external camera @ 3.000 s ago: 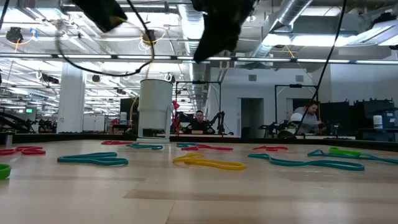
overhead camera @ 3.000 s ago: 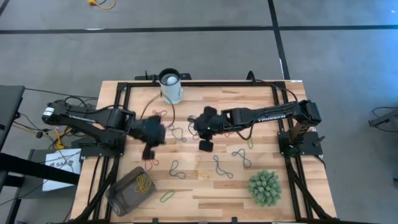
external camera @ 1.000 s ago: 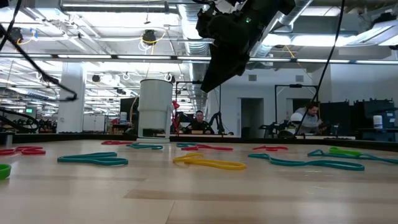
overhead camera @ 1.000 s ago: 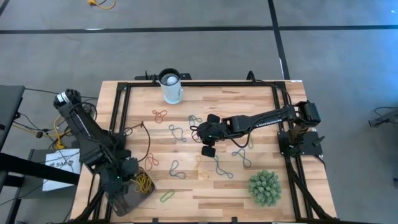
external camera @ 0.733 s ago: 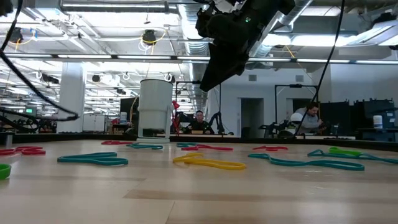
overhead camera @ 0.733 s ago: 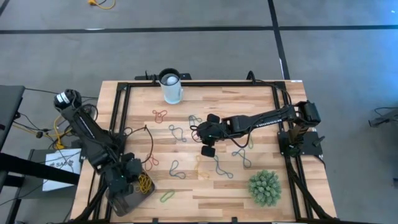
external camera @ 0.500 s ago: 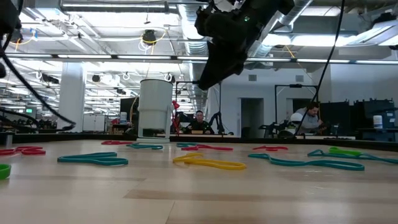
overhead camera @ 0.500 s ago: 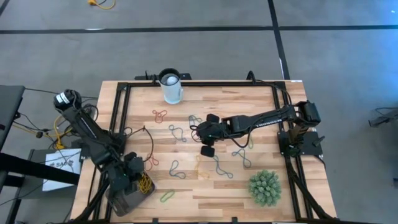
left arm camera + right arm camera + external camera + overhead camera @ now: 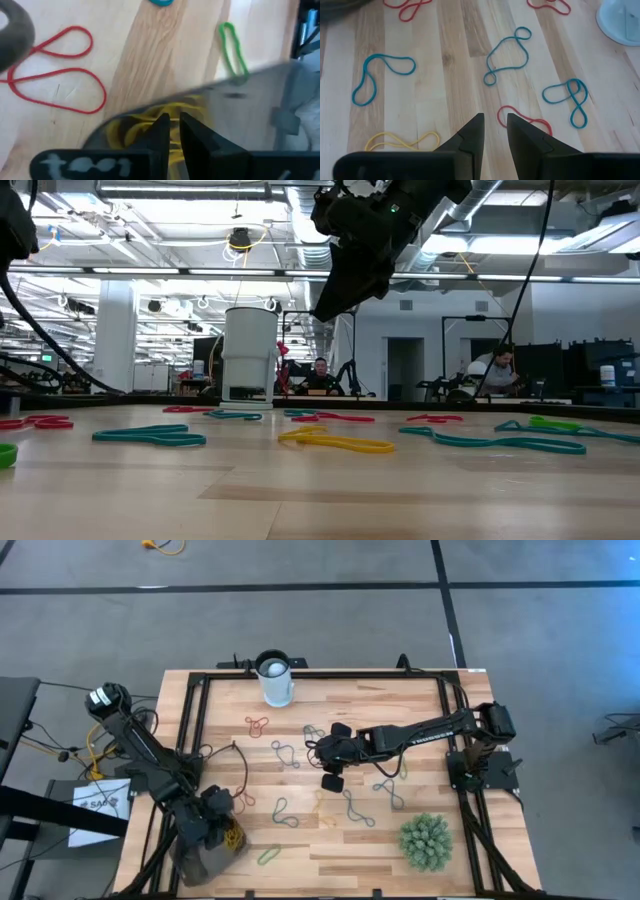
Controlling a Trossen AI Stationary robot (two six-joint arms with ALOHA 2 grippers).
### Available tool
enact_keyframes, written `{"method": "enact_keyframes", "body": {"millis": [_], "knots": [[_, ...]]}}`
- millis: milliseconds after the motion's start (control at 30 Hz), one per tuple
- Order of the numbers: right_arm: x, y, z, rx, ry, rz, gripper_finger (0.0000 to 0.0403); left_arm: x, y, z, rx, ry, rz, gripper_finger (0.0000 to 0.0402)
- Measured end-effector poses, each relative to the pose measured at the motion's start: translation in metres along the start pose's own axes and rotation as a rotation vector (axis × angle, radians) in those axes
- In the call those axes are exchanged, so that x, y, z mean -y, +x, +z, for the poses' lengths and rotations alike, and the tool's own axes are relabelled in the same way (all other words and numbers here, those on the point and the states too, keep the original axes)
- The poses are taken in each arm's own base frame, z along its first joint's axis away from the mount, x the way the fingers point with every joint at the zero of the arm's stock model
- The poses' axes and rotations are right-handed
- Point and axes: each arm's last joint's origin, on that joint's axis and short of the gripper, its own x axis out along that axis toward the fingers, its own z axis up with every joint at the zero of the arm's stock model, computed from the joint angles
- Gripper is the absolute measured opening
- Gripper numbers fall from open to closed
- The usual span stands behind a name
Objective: Pick and place items into bin
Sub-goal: Put the yellow rubber band into the black bin
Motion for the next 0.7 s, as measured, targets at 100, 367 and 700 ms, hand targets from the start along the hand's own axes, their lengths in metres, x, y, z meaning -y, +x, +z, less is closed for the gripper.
{"method": "enact_keyframes", "body": {"millis": [100, 367, 700], "knots": [[0.0, 0.0, 0.0, 0.0, 0.0, 0.0, 0.0079, -0.003, 0.003, -0.002, -0.028, 0.023, 0.014, 0.0034], [0.0, 0.0, 0.0, 0.0, -0.008, 0.0, 0.0079, 0.023, -0.012, 0.01, 0.018, 0.121, -0.102, 0.0035], [-0.001, 0.0, -0.002, -0.017, -0.012, 0.003, 0.0079, 0.051, -0.05, 0.035, 0.202, 0.344, 0.022, 0.0035]]}}
